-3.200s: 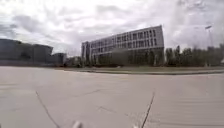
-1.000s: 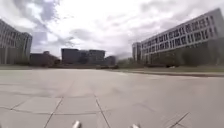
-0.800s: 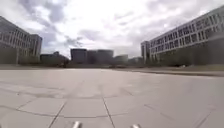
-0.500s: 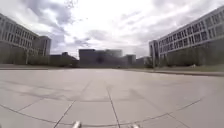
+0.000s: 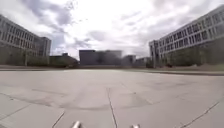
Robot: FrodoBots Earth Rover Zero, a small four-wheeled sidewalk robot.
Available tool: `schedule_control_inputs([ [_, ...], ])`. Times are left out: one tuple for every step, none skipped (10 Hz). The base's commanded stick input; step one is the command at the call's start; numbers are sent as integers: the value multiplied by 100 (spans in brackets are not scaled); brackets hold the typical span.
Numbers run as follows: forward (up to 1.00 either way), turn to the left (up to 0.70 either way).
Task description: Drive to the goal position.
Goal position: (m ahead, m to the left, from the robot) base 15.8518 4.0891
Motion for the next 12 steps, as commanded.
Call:
schedule_control_inputs([
  [70, 2],
  [70, 0],
  [70, 0],
  [70, 0],
  [70, 0],
  [70, 0],
  [70, 0],
  [70, 0],
  [70, 1],
  [70, 5],
  [70, 23],
  [70, 35],
])
